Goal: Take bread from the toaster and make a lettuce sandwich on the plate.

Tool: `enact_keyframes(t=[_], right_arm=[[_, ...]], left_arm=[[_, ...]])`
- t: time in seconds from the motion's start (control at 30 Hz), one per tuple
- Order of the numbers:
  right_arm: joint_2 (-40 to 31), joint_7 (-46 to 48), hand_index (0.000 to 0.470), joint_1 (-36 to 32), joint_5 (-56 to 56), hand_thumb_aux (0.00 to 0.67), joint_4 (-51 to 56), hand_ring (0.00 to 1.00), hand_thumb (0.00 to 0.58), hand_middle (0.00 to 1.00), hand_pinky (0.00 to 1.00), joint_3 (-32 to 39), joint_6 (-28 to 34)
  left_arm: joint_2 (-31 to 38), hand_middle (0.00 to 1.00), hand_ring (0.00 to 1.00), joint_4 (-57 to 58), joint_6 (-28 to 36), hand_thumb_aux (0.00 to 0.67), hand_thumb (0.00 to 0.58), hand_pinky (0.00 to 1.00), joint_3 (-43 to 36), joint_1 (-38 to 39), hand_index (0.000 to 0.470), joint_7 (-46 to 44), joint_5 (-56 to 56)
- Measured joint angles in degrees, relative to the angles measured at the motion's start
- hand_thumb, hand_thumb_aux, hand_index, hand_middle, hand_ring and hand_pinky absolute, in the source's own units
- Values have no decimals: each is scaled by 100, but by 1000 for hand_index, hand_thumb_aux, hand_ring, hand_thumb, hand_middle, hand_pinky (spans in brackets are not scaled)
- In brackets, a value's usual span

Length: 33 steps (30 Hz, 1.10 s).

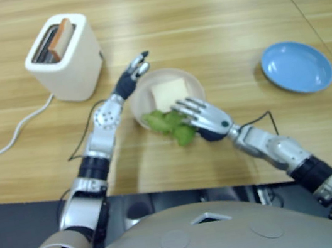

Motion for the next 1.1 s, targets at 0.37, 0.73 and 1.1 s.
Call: enact_keyframes(t=[0.37, 0.73, 1.1], right_arm=[[-143, 489, 141, 226, 1176, 205, -480, 0, 301, 0, 0, -644, -410], [-78, 696, 215, 275, 1182, 313, -453, 0, 415, 0, 0, -744, -530], [28, 698, 460, 263, 1167, 670, -220, 0, 580, 0, 0, -739, -617]], left_arm=[[-2, 0, 0, 83, -1, 0, 0, 0, -2, -1, 0, 0, 0], [-1, 0, 0, 115, -3, 0, 0, 0, -2, -4, 0, -1, 0], [-1, 0, 0, 142, -4, 0, 0, 0, -2, -4, 0, -4, 0]])
